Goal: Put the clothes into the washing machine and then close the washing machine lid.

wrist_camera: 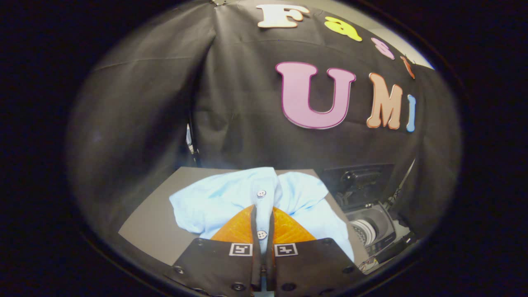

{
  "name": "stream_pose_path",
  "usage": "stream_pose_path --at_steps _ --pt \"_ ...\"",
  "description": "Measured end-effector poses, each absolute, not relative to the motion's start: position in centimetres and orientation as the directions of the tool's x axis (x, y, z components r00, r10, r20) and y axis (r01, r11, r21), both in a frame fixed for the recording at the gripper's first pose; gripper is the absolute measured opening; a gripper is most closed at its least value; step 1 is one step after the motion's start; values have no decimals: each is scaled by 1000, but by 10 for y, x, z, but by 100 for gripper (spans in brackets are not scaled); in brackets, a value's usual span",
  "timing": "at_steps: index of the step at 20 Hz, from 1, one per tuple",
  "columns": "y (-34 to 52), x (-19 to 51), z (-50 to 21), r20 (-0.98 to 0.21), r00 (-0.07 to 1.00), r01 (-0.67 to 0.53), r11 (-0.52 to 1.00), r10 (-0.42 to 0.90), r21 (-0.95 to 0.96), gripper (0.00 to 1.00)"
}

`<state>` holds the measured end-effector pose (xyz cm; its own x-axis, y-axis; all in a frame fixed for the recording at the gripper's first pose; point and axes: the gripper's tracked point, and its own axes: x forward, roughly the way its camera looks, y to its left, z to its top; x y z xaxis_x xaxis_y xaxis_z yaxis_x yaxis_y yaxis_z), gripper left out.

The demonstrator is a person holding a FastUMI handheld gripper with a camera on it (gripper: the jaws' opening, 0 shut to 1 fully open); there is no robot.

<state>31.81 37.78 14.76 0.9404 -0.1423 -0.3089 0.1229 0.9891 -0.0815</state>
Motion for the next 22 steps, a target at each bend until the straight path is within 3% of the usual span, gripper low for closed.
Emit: stream_pose_path --at_steps 12,22 --pt "281 313 229 -133 962 230 971 -237 -66 5" --pt "139 318 202 -140 926 347 937 -349 -40 5"
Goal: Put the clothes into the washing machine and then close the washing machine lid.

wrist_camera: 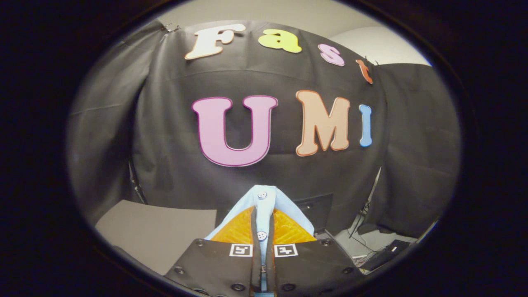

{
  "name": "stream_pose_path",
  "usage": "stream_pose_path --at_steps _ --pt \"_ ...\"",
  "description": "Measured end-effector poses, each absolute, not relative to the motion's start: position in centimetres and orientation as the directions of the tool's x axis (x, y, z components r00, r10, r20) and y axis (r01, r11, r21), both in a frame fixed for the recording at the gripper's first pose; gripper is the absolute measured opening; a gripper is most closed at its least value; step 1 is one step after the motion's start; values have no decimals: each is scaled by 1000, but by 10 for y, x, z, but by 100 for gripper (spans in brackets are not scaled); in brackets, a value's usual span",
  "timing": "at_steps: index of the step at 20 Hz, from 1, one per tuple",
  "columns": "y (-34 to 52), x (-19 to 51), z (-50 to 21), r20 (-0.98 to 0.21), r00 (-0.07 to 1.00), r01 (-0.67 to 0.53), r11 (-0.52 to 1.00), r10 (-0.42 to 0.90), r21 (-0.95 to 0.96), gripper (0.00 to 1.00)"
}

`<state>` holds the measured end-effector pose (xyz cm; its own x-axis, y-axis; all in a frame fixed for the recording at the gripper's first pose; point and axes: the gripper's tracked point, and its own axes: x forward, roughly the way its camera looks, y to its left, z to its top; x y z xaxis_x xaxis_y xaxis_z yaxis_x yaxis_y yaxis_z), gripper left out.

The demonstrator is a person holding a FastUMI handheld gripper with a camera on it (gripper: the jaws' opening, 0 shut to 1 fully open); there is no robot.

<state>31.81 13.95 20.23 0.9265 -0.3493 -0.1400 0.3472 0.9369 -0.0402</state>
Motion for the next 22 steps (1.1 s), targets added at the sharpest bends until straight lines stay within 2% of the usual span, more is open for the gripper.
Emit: stream_pose_path --at_steps 7,18,22 --pt "79 333 123 -217 890 391 916 -402 -92 5" --pt "47 359 -35 -394 840 352 927 -373 -128 5" --pt "37 364 -66 -431 826 336 931 -363 -140 10"
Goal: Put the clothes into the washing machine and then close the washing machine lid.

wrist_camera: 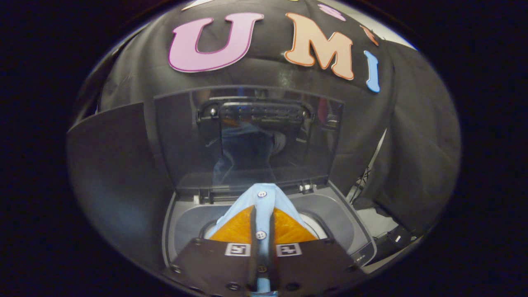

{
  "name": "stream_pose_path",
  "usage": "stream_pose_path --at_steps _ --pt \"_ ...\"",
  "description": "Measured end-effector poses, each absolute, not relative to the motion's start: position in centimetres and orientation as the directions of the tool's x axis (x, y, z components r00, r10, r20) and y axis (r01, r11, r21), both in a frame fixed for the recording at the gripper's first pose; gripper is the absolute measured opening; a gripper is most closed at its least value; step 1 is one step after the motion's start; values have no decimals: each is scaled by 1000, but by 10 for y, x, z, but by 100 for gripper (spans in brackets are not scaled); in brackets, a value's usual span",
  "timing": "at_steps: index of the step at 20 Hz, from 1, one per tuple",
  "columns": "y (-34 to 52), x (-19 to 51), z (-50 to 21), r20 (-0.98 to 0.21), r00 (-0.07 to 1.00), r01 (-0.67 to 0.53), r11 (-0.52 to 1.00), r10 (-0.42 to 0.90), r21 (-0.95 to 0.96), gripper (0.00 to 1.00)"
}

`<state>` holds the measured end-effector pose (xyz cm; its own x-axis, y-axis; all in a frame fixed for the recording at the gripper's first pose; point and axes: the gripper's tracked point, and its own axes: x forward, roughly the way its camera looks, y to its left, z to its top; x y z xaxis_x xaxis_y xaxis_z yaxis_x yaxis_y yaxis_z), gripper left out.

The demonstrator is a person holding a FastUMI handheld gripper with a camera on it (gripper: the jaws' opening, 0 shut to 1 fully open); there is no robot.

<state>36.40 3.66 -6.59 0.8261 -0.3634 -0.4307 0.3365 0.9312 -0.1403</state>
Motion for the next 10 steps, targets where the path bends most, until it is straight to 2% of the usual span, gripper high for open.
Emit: stream_pose_path --at_steps 2,5,9,10 --pt "34 362 -80 -454 819 319 936 -350 -146 14" --pt "37 368 -79 -422 857 280 955 -295 -98 50" --pt "53 368 -92 -436 879 218 976 -194 4 100" --pt "55 367 -97 -441 880 205 979 -179 11 99"
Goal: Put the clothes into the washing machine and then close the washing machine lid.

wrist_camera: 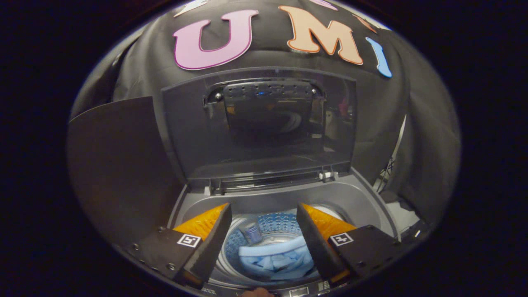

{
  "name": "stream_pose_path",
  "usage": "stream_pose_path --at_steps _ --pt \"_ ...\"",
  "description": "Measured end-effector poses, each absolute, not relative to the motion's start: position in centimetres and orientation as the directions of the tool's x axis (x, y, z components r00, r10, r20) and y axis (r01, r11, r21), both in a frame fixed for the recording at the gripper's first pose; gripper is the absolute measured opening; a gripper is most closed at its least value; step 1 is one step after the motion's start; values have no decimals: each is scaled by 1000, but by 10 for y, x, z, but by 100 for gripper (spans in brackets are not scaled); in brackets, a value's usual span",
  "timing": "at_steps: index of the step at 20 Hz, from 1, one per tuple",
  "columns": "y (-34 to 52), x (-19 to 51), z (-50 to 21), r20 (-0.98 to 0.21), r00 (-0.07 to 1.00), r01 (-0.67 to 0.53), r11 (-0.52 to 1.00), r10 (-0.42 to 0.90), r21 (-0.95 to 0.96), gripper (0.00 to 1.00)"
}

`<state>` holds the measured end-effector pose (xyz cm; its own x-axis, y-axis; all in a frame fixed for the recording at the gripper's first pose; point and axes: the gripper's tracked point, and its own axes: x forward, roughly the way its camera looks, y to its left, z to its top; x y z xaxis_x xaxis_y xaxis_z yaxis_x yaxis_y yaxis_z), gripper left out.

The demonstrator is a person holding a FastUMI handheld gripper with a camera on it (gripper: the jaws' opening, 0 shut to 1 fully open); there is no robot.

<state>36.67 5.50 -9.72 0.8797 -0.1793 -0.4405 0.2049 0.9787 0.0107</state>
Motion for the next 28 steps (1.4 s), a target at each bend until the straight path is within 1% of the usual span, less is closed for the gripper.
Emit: stream_pose_path --at_steps 3,8,10,12,16,19,22,24,28 --pt "56 359 -106 -467 866 203 979 -179 2 98" --pt "59 359 -84 -416 890 187 981 -187 -42 98" --pt "60 362 -65 -374 907 182 981 -196 -73 98" --pt "67 369 -39 -310 934 165 984 -177 -67 98" --pt "91 368 27 -168 981 105 994 -98 33 98" --pt "106 368 82 -55 998 28 999 -26 37 98" --pt "113 376 132 48 999 6 1000 -6 12 98" --pt "118 388 158 84 996 -15 1000 15 -1 98" --pt "110 432 174 58 998 -35 999 34 17 98"
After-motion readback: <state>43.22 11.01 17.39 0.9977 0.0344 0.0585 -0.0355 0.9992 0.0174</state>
